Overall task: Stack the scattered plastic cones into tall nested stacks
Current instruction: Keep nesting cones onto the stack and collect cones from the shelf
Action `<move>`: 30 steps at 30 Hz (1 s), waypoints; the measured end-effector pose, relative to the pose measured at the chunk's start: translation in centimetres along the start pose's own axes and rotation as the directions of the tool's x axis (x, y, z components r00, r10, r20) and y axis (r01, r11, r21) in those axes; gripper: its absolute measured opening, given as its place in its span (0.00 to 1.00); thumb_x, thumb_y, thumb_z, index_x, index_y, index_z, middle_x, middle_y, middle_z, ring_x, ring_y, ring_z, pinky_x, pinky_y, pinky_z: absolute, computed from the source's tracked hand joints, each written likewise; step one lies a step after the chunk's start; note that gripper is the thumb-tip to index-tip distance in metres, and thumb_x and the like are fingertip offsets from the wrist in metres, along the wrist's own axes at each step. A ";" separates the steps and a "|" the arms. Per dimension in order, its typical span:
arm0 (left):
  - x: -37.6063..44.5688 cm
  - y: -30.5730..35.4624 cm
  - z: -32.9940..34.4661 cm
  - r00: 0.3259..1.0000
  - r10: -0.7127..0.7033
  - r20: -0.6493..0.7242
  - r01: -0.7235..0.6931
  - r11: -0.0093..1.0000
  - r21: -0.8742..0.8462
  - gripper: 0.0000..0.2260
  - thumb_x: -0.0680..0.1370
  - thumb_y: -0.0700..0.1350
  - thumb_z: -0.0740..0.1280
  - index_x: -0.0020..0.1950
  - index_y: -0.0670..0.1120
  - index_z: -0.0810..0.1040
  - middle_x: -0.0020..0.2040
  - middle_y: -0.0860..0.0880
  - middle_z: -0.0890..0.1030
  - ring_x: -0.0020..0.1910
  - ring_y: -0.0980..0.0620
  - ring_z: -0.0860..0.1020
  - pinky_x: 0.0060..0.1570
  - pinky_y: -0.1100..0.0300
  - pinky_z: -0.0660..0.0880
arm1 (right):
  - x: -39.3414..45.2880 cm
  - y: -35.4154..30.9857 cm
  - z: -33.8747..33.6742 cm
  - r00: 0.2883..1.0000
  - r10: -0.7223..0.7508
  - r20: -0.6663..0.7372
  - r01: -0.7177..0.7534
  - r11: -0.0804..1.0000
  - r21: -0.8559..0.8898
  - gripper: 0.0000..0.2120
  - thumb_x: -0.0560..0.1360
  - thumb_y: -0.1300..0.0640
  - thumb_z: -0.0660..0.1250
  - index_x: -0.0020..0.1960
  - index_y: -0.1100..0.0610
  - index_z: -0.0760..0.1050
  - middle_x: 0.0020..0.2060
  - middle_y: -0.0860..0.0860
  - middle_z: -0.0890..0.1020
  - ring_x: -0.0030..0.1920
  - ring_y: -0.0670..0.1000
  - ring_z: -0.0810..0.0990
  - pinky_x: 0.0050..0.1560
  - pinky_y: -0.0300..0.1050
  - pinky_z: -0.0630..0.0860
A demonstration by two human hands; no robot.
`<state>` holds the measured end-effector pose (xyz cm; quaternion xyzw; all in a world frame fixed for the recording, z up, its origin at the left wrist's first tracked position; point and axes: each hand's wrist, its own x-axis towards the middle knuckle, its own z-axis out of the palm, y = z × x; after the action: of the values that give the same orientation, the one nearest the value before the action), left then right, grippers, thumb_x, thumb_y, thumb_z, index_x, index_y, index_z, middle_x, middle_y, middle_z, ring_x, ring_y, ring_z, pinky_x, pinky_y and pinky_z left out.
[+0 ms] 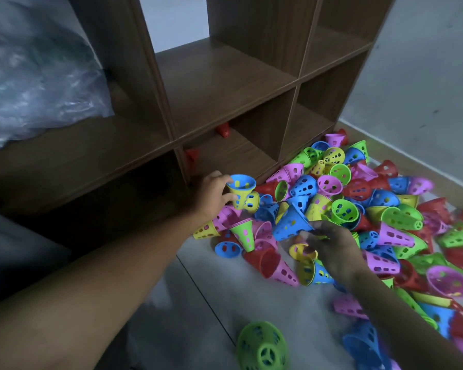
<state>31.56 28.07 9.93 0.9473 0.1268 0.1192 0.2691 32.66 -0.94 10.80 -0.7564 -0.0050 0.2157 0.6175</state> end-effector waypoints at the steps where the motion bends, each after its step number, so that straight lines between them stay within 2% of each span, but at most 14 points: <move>1: -0.5 0.1 -0.1 1.000 0.017 0.004 -0.016 1.000 -0.026 0.16 0.70 0.42 0.78 0.56 0.39 0.83 0.48 0.42 0.79 0.47 0.45 0.79 0.46 0.59 0.71 | -0.5 -0.2 0.0 1.000 0.002 0.014 -0.002 1.000 0.023 0.08 0.71 0.60 0.75 0.48 0.55 0.78 0.40 0.54 0.81 0.32 0.55 0.78 0.39 0.54 0.72; 3: -1.7 0.5 -0.6 0.999 0.046 0.008 -0.046 0.997 -0.063 0.10 0.71 0.42 0.77 0.50 0.39 0.84 0.43 0.42 0.79 0.41 0.46 0.79 0.42 0.58 0.72 | -1.7 -0.8 -0.1 0.999 -0.009 0.046 0.009 1.000 0.000 0.06 0.72 0.59 0.74 0.47 0.57 0.79 0.38 0.54 0.81 0.30 0.52 0.78 0.37 0.53 0.70; 5: -2.9 0.8 -1.1 0.996 0.079 0.032 -0.077 0.996 -0.051 0.07 0.71 0.42 0.77 0.45 0.40 0.84 0.38 0.44 0.78 0.37 0.47 0.76 0.37 0.58 0.68 | -3.2 -1.5 -0.3 0.993 -0.053 0.104 0.060 0.996 -0.065 0.03 0.77 0.61 0.70 0.45 0.60 0.79 0.34 0.51 0.82 0.28 0.47 0.78 0.34 0.47 0.69; 8: -4.7 1.0 -2.0 0.992 0.104 0.071 -0.099 0.993 -0.070 0.07 0.72 0.43 0.77 0.37 0.42 0.81 0.29 0.49 0.74 0.30 0.53 0.70 0.32 0.56 0.66 | -5.3 -2.9 -0.7 0.977 -0.115 0.182 0.134 0.986 -0.096 0.09 0.80 0.58 0.66 0.44 0.62 0.77 0.32 0.48 0.82 0.30 0.47 0.79 0.31 0.42 0.70; 10: -5.9 0.8 -2.4 0.991 0.066 0.118 -0.054 0.993 -0.105 0.11 0.73 0.44 0.75 0.34 0.42 0.78 0.26 0.45 0.75 0.26 0.55 0.67 0.29 0.56 0.65 | -6.5 -3.6 -1.1 0.967 -0.131 0.220 0.153 0.984 -0.086 0.12 0.81 0.56 0.64 0.44 0.62 0.76 0.33 0.51 0.81 0.32 0.50 0.79 0.34 0.43 0.71; 13: -7.9 1.3 -3.4 0.975 -0.013 0.221 0.060 0.976 -0.207 0.13 0.77 0.42 0.72 0.36 0.37 0.76 0.29 0.39 0.77 0.24 0.59 0.71 0.28 0.62 0.67 | -8.1 -4.5 -1.6 0.938 -0.134 0.321 0.140 0.990 0.002 0.14 0.81 0.53 0.63 0.41 0.62 0.75 0.34 0.56 0.79 0.36 0.55 0.79 0.40 0.50 0.71; 15: -8.7 1.5 -4.4 0.959 -0.046 0.279 0.128 0.951 -0.282 0.13 0.78 0.40 0.70 0.37 0.35 0.74 0.29 0.41 0.77 0.23 0.62 0.74 0.27 0.68 0.68 | -9.0 -4.8 -1.8 0.900 -0.104 0.424 0.075 0.994 0.084 0.16 0.79 0.51 0.65 0.40 0.62 0.74 0.34 0.58 0.78 0.37 0.57 0.78 0.41 0.51 0.71; 17: -9.4 1.7 -5.2 0.943 -0.083 0.323 0.196 0.921 -0.336 0.11 0.79 0.39 0.69 0.39 0.36 0.74 0.29 0.43 0.77 0.23 0.60 0.74 0.26 0.69 0.69 | -9.8 -5.2 -1.9 0.847 -0.061 0.527 -0.019 0.989 0.146 0.15 0.77 0.49 0.69 0.39 0.60 0.76 0.33 0.59 0.78 0.36 0.57 0.77 0.39 0.49 0.70; 19: -9.8 2.0 -6.1 0.937 -0.106 0.332 0.235 0.895 -0.378 0.10 0.79 0.38 0.68 0.40 0.36 0.75 0.30 0.43 0.77 0.26 0.54 0.75 0.26 0.67 0.71 | -10.6 -5.6 -1.8 0.788 -0.043 0.615 -0.072 0.984 0.162 0.13 0.73 0.49 0.73 0.38 0.58 0.78 0.32 0.58 0.78 0.34 0.56 0.77 0.37 0.48 0.72; 22: -10.6 2.4 -7.4 0.943 -0.093 0.321 0.228 0.880 -0.416 0.13 0.80 0.39 0.67 0.36 0.41 0.74 0.30 0.43 0.77 0.28 0.49 0.75 0.28 0.64 0.72 | -11.7 -6.2 -1.7 0.700 -0.018 0.714 -0.136 0.978 0.158 0.11 0.74 0.52 0.69 0.36 0.56 0.79 0.30 0.56 0.78 0.32 0.53 0.78 0.36 0.44 0.75; 25: -11.3 3.0 -8.6 0.940 -0.069 0.333 0.220 0.869 -0.443 0.13 0.81 0.40 0.66 0.35 0.42 0.74 0.30 0.44 0.78 0.26 0.53 0.75 0.28 0.64 0.73 | -12.4 -6.4 -1.5 0.624 0.017 0.781 -0.171 0.978 0.116 0.12 0.77 0.55 0.64 0.38 0.58 0.79 0.30 0.55 0.78 0.32 0.52 0.77 0.39 0.45 0.75; 30: -12.1 4.2 -10.0 0.898 -0.042 0.438 0.295 0.796 -0.529 0.12 0.83 0.42 0.63 0.39 0.42 0.72 0.33 0.44 0.76 0.31 0.51 0.74 0.33 0.63 0.73 | -12.9 -5.6 -1.4 0.553 0.112 0.826 -0.154 0.988 -0.030 0.16 0.79 0.56 0.62 0.35 0.58 0.79 0.30 0.54 0.79 0.33 0.51 0.77 0.41 0.43 0.75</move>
<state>18.01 25.73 18.52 0.8066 0.1116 -0.0711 0.5761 22.86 -4.42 20.38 -0.5519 -0.2307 0.5899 0.5424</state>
